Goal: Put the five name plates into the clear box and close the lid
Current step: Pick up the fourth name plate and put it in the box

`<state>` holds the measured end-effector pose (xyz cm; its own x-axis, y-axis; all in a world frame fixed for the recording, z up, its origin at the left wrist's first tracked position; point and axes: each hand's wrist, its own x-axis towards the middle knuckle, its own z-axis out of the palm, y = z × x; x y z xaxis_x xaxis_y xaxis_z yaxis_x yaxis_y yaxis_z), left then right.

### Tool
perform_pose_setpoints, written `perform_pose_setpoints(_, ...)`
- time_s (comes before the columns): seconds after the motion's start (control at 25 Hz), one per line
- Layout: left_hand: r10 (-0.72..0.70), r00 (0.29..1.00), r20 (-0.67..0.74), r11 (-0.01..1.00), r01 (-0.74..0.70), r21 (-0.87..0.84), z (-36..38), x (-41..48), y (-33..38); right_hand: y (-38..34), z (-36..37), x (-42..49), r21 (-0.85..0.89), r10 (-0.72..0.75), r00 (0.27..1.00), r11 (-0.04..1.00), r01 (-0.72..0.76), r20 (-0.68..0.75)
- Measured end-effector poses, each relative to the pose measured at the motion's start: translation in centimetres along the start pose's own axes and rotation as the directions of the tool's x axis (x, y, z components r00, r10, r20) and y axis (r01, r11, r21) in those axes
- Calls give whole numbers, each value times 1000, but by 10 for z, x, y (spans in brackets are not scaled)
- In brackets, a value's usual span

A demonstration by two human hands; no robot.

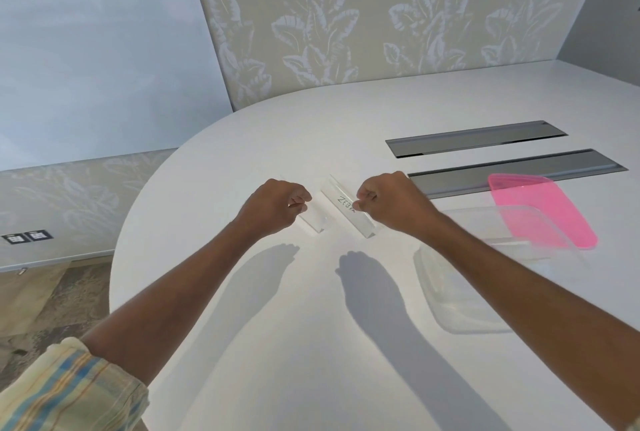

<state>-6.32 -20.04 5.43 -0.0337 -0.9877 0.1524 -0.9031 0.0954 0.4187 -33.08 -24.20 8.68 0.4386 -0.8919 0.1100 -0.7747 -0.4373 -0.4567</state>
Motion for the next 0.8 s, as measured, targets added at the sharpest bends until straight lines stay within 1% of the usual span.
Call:
perform_pose_setpoints(0.2,-17,1000,2,1000,17,3,3,18,-46,-21,54,32,39,92,994,995,-95,63)
perform_pose_setpoints(0.36,1,1000,20,998,-3,55,10,39,-70,-28,94,51,43,153,986,987,-155,62)
perform_pose_setpoints(0.56,13,999,44,993,-18,115,23,65,-93,-27,126,70,-28,234,971,972,-233,42)
perform_pose_setpoints(0.68,48,997,63,984,-58,168,27,83,-106,-25,140,77,-36,239,971,971,-238,29)
perform_pose_setpoints(0.8,54,991,120,975,-79,209,26,103,-119,-23,152,77,-75,199,980,977,-197,13)
